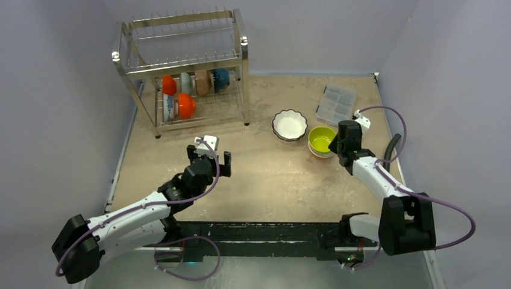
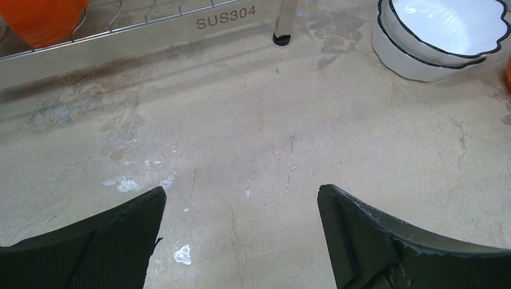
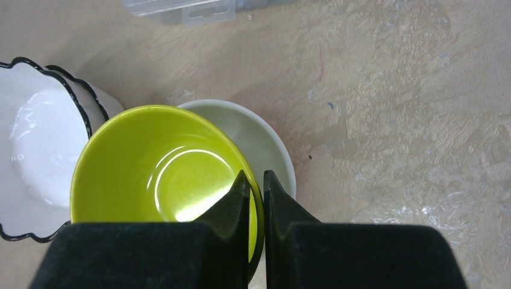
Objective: Unload the bowls from the dish rack
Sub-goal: Place the bowl with the bowl.
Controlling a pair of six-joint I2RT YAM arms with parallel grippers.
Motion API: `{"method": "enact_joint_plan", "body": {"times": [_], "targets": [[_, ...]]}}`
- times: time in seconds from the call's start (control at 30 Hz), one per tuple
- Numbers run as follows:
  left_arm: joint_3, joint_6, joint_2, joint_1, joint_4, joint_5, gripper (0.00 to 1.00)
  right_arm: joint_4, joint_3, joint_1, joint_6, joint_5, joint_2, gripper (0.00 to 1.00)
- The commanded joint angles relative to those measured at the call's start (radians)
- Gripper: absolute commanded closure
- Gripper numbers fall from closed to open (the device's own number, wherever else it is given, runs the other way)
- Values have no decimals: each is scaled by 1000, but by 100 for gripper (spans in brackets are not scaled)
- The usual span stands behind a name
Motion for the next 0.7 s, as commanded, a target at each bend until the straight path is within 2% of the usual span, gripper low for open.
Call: {"method": "enact_joint_plan", "body": {"times": [0.0, 0.13, 0.2, 0.53, 0.67], "targets": [[-8, -13, -9, 4, 24, 25, 4, 79, 0, -6, 17, 30, 22, 90], [-8, -12, -7, 4, 30, 33, 4, 80, -1, -6, 14, 32, 31, 73], [-9, -12, -7, 4, 31, 35, 4, 78, -1, -6, 10, 27, 33, 68], [-11, -10, -18, 3, 31, 34, 4, 33, 24, -6, 14, 19, 18, 59], [-11, -14, -24, 4, 30, 35, 4, 10, 36, -6, 14, 10, -23, 51]]}}
